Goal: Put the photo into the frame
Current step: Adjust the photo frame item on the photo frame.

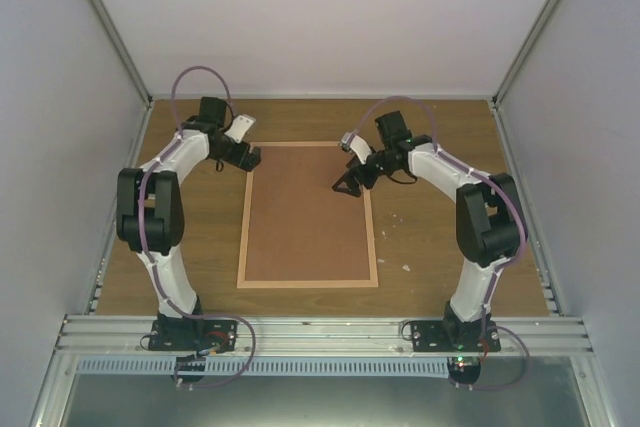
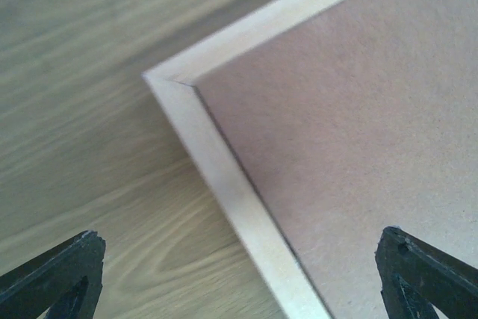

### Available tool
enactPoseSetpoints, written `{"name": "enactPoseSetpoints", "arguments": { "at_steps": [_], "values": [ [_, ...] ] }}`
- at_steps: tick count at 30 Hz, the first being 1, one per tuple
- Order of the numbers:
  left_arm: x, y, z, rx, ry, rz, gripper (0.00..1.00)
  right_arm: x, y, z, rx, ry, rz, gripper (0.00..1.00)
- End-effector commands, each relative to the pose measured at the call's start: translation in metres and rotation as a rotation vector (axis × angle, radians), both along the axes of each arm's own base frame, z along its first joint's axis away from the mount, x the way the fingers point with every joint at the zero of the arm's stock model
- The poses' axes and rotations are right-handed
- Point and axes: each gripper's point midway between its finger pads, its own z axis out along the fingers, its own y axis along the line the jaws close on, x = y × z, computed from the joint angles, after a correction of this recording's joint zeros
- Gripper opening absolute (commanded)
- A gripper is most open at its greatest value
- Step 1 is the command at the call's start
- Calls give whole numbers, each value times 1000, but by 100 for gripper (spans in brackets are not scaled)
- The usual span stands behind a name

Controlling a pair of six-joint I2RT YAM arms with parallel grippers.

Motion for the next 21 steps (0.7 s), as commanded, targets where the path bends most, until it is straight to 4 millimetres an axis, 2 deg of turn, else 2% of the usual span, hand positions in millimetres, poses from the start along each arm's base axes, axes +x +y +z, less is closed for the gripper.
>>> {"name": "enactPoseSetpoints", "arguments": {
  "at_steps": [1, 5, 9, 16, 21],
  "values": [
    [-1, 20, 17, -9, -32, 52, 99, -1, 6, 2, -2, -12, 24, 99],
    [-5, 25, 4, 23, -24, 58, 99, -5, -2, 5, 18, 24, 21, 100],
    [-4, 27, -6, 37, -8, 71, 99, -2, -27, 6, 22, 60, -40, 100],
    [-14, 24, -33, 70, 40, 63, 99, -3, -74, -17, -45, 125, -158, 100],
    [-21, 20, -44, 101, 58, 57, 99, -6, -103, -34, -113, 156, -235, 100]
  ]
}}
